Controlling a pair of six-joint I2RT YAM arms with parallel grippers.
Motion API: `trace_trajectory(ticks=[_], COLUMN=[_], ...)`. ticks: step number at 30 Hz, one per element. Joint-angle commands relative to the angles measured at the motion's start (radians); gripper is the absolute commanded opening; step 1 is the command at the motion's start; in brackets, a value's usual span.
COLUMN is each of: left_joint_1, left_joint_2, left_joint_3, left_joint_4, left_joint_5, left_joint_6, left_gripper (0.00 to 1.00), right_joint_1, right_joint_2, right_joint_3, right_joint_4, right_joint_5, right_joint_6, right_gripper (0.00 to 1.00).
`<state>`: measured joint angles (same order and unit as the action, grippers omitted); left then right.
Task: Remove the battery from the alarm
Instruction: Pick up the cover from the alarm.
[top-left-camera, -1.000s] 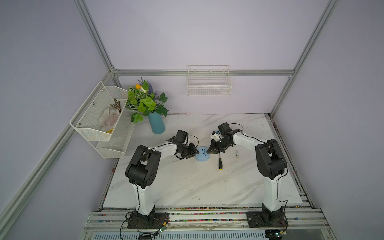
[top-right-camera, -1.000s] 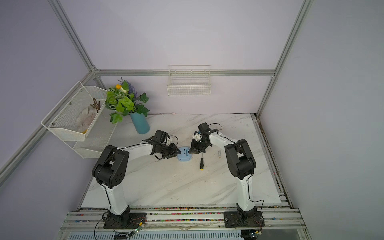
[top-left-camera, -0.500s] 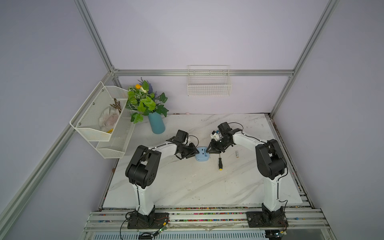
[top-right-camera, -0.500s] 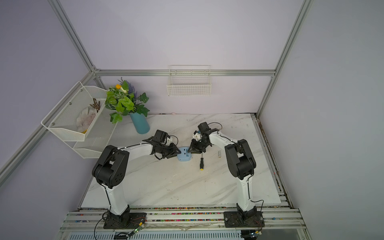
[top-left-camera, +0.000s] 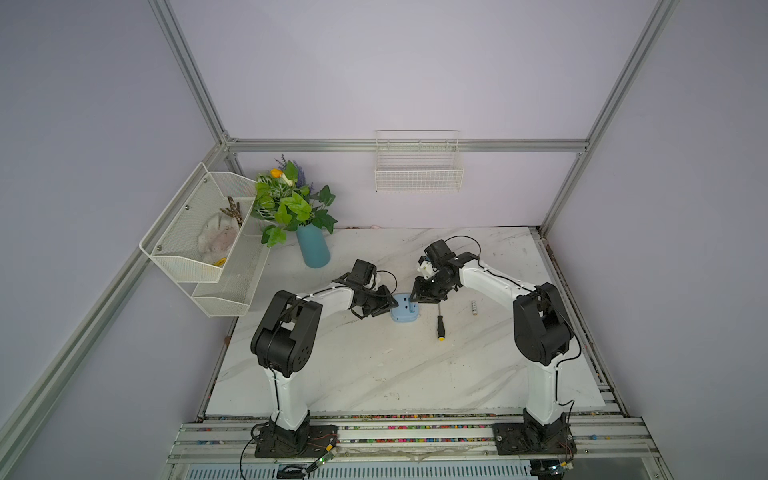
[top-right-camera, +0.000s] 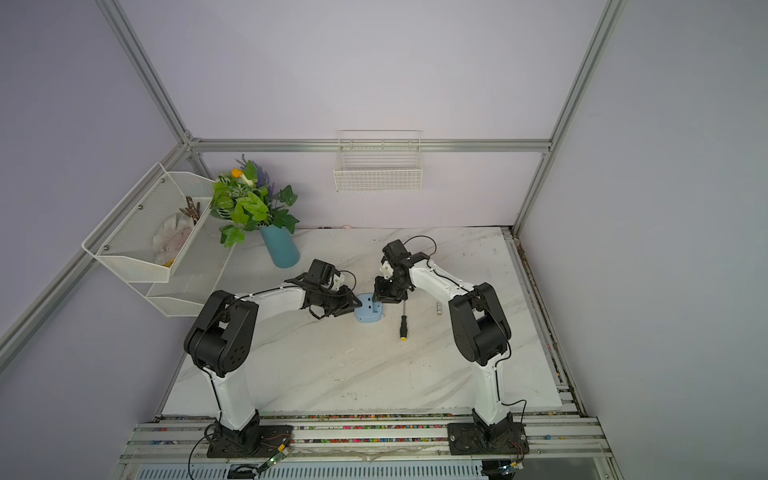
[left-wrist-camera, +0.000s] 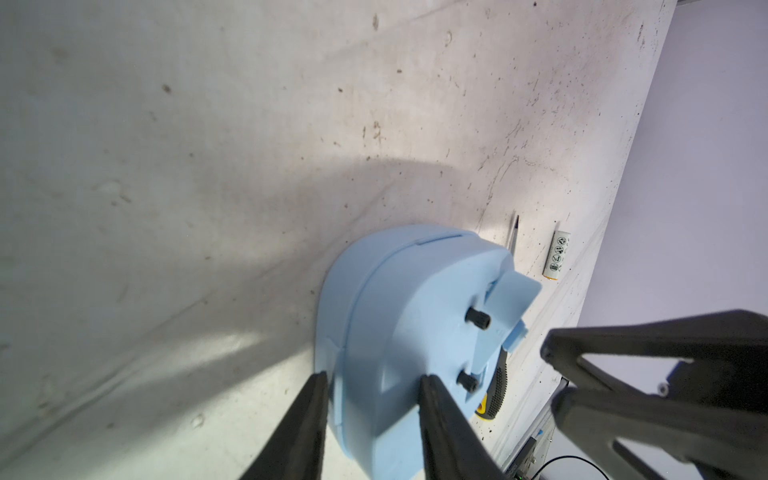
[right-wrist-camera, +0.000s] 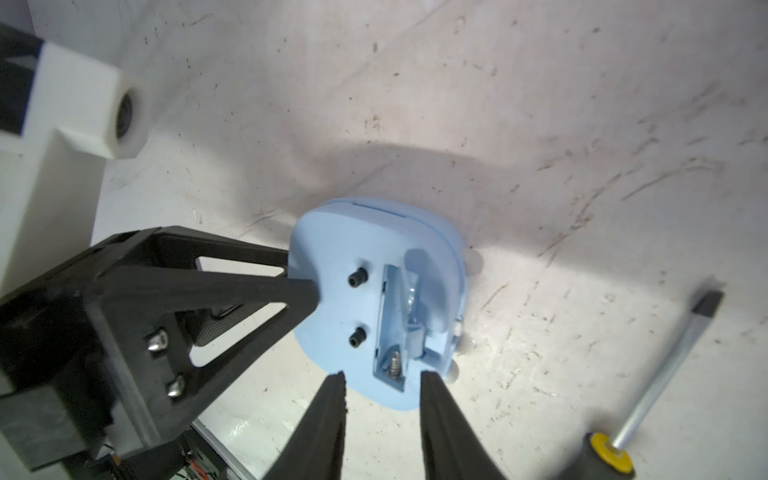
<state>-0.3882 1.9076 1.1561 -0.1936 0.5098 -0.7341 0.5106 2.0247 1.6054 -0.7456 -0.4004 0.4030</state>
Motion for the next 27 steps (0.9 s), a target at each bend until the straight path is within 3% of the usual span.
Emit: trace_trajectory(ticks=[1,12,27], left_joint_1=[0.008,0.011,0.012], left_joint_2=[0.004,0.004,0.004], left_joint_3=[0.003,0.002,0.001], left_joint_4=[0.019,0.025,0.031], left_joint_5=[-0.001,0.003,0.006], left_joint_6=[-0.005,-0.010,-0.011], left_gripper=[0.40,0.40,0.40], right_joint_1=[0.023,0.058,0.069], right_joint_2=[-0.033,-0.044,-0.027], right_joint_3=[0.021,-0.006,-0.025], right_joint_4=[-0.041,0.002,0.048], right_joint_5=[0.080,0.220,0.238], right_joint_6=[0.006,0.068,0.092], right_gripper=[0.35,0.31,0.26])
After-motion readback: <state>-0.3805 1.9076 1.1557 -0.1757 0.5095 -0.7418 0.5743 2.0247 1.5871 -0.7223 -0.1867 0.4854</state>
